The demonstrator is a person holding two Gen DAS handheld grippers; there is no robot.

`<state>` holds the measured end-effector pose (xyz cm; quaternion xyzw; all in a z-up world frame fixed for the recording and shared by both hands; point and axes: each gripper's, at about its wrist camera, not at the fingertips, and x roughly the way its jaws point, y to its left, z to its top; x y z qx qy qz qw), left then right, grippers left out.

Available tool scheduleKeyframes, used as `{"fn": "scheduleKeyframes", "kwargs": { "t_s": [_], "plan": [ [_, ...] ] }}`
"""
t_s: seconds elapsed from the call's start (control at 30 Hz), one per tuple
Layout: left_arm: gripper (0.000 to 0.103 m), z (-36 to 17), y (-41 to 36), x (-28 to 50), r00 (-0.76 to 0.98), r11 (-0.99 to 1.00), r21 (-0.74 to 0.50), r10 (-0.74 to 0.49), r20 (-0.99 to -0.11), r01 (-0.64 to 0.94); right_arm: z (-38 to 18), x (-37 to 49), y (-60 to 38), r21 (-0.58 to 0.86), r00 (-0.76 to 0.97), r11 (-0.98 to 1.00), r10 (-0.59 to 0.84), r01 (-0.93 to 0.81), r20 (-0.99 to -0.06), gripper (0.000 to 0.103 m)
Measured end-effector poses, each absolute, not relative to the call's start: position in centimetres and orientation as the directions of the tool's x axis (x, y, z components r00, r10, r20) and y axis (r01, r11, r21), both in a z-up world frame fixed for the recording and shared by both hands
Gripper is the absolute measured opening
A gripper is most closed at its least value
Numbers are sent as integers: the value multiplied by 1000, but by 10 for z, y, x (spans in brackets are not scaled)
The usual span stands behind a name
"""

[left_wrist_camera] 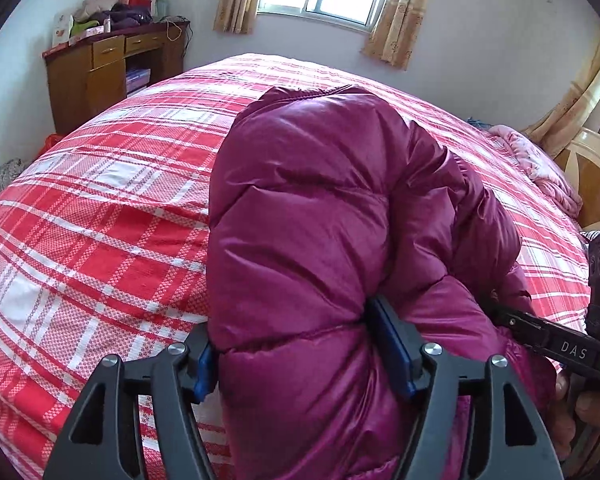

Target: Fold large clothes

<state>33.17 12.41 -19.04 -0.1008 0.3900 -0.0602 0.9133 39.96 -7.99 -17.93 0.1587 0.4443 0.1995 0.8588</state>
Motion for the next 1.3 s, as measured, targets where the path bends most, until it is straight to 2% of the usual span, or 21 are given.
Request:
{"fn": "scheduleKeyframes", "kwargs": {
  "t_s": [0.27, 0.33, 0.47, 0.53, 0.7, 0.87, 0.97, 1.3],
  "plan": [
    [70, -189, 123, 331, 694, 980, -197, -159, -702, 25, -181, 386, -89, 445, 526, 873, 480, -201, -702, 27],
    [70, -186, 121, 329, 697, 983, -181, -140, -703, 16, -181, 382, -91, 430, 533, 881, 464, -197, -707, 31],
    [71, -175, 119, 321, 708, 991, -136, -84, -701, -16, -175, 373, -97, 415, 561, 893, 435, -171, -705, 51],
    [71, -167, 120, 313, 727, 993, -114, -60, -685, -25, -172, 367, -101, 414, 572, 895, 430, -168, -698, 53],
    [81, -144, 120, 289, 784, 997, -74, -19, -621, -34, -156, 349, -100, 371, 609, 910, 403, -185, -683, 65],
    [81, -132, 121, 263, 807, 998, -52, -6, -591, -30, -135, 321, -99, 335, 655, 925, 367, -180, -661, 66],
    [81, -122, 119, 242, 826, 999, -45, -6, -563, -24, -122, 296, -99, 319, 692, 931, 349, -178, -632, 72],
    [81, -95, 114, 204, 871, 999, -50, -23, -491, -2, -87, 252, -81, 264, 750, 941, 329, -212, -574, 75]
  ]
}}
